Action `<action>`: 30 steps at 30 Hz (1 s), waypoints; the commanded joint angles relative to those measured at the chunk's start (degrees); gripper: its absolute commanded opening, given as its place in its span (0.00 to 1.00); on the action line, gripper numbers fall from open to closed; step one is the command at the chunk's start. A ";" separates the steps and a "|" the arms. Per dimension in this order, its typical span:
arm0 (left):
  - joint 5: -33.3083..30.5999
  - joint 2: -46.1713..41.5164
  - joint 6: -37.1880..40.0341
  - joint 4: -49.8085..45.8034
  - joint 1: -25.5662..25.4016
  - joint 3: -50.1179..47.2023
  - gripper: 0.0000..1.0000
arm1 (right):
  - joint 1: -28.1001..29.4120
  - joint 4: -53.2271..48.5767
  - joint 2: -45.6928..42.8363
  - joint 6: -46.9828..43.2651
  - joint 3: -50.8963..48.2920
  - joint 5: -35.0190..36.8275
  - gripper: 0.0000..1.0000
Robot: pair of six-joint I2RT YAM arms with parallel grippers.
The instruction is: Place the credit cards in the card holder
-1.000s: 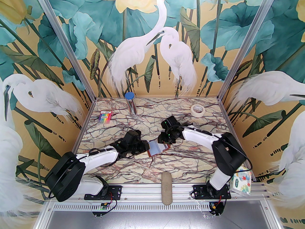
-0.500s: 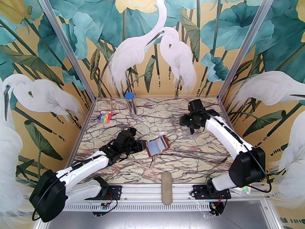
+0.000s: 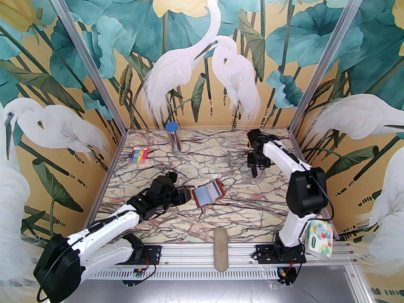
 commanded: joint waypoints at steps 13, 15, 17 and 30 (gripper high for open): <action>-0.18 2.05 0.30 0.74 0.62 -0.56 0.61 | -0.79 -2.75 6.72 -3.07 4.44 1.19 0.56; -0.35 2.17 0.52 0.68 0.70 -0.60 0.62 | -0.80 -2.75 7.03 -3.22 4.40 0.88 0.56; -0.54 2.37 0.74 0.59 0.84 -0.69 0.62 | -0.79 -2.86 7.45 -3.35 4.47 0.02 0.56; 0.08 2.99 0.57 1.64 1.16 -1.43 0.63 | -0.89 -3.56 9.02 -3.35 4.76 1.13 0.54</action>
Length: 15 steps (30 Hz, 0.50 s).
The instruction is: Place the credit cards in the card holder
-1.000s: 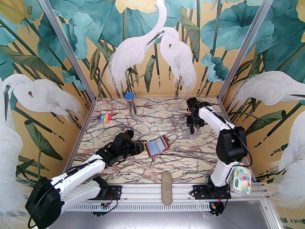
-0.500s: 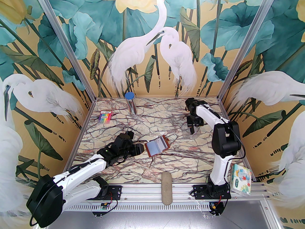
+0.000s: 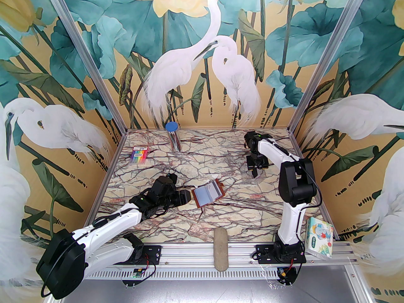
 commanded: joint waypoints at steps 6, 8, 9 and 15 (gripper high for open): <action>0.26 0.49 0.40 1.60 0.51 -1.26 0.63 | -0.24 -1.23 1.33 -0.82 1.17 0.90 0.53; 0.26 0.49 0.35 1.69 0.49 -1.34 0.63 | -0.26 -1.40 1.46 -0.86 1.19 0.99 0.51; 0.26 0.48 0.30 1.73 0.54 -1.30 0.63 | -0.26 -1.46 1.39 -0.82 1.18 1.14 0.51; 0.35 0.42 0.20 1.69 0.63 -1.14 0.63 | -0.26 -1.71 1.58 -0.77 1.28 2.14 0.48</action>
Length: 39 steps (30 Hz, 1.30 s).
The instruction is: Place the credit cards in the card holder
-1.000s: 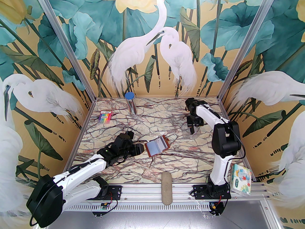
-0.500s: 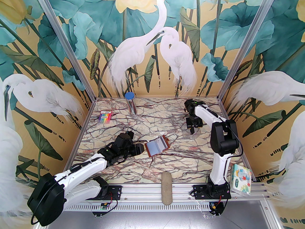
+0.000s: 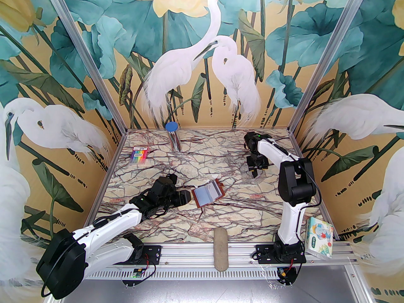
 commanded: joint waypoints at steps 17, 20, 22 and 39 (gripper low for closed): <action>0.32 1.65 -0.15 1.74 0.66 -0.41 0.63 | -0.19 -2.53 0.79 -0.14 1.81 4.42 0.43; 0.41 1.82 -0.21 1.87 0.68 -0.45 0.63 | -0.26 -2.67 0.74 -0.13 1.93 4.90 0.43; 0.49 1.76 -0.31 1.96 0.69 -0.56 0.63 | -0.22 -2.94 0.60 -0.01 2.05 5.44 0.42; 0.95 2.34 -0.48 2.27 0.62 -0.01 0.64 | -0.20 -3.77 -0.32 -0.05 2.80 5.74 0.36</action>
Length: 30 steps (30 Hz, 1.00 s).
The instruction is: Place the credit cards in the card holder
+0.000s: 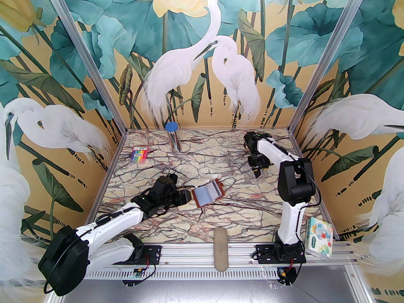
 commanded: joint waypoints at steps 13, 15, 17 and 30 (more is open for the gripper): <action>1.29 0.72 -0.51 0.96 0.37 -0.05 0.64 | -0.26 -1.39 -0.81 -0.09 1.45 1.58 0.29; 1.31 0.63 -0.51 0.96 0.37 -0.21 0.64 | -0.24 -1.60 -0.87 -0.14 1.65 1.96 0.28; 1.32 0.63 -0.51 1.00 0.40 -0.29 0.64 | -0.25 -1.71 -1.05 0.01 1.71 2.40 0.29; 1.37 0.74 -0.69 1.44 0.39 -0.64 0.64 | -0.24 -2.14 -3.22 0.39 2.32 3.49 0.29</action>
